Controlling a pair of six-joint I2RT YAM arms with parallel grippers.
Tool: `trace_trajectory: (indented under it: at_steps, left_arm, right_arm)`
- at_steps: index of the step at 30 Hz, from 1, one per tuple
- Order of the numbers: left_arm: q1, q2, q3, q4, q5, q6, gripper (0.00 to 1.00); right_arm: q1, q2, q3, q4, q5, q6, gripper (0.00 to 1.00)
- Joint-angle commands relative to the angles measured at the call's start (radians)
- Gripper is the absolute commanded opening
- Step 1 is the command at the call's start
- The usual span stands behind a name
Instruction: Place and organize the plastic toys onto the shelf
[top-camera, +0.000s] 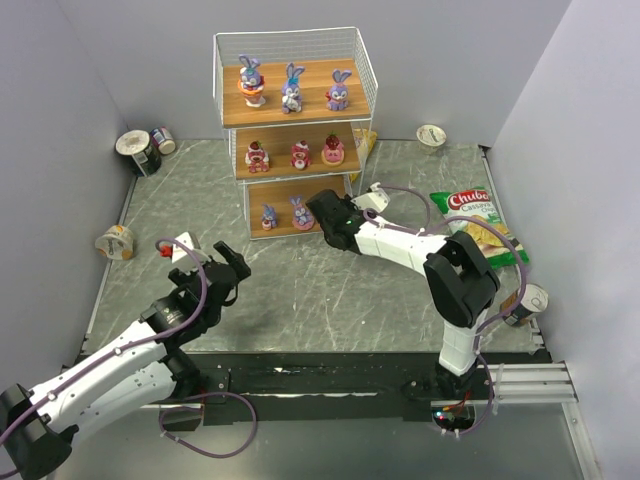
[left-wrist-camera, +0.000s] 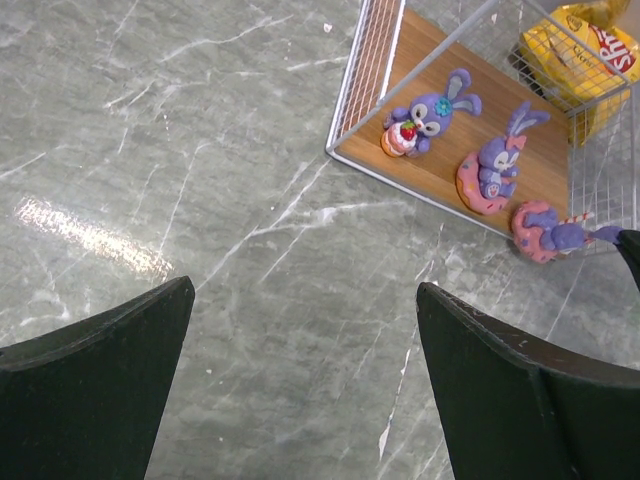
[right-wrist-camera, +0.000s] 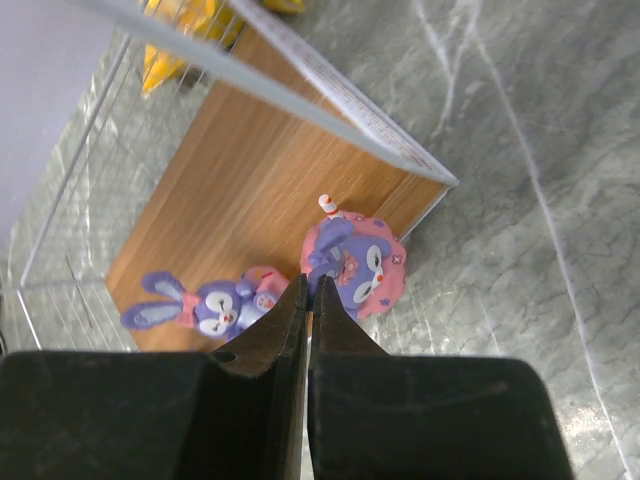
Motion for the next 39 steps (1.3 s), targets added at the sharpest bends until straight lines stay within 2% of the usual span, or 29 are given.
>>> trace_trajectory:
  at_steps: [1, 9, 21, 26, 34, 39]
  left_arm:
    - [0.014, -0.009, -0.015, 0.041, 0.031, 0.035, 0.99]
    - [0.033, -0.023, -0.027, 0.048, 0.040, 0.040, 0.99]
    - [0.051, -0.005, -0.032, 0.067, 0.054, 0.052, 0.99]
    - [0.059, 0.004, -0.032, 0.071, 0.062, 0.055, 0.99]
    - [0.067, -0.005, -0.037, 0.068, 0.066, 0.053, 0.99]
    - [0.068, -0.008, -0.037, 0.064, 0.068, 0.055, 0.99]
  right_arm:
    - [-0.002, 0.019, 0.073, -0.080, 0.105, 0.132, 0.00]
    - [0.007, 0.105, 0.191, -0.172, 0.160, 0.177, 0.00]
    - [0.010, 0.182, 0.270, -0.270, 0.182, 0.304, 0.01]
    - [0.012, 0.186, 0.267, -0.250, 0.188, 0.295, 0.10]
    - [0.010, 0.194, 0.256, -0.181, 0.194, 0.264, 0.18]
    - [0.012, 0.189, 0.262, -0.174, 0.197, 0.266, 0.29]
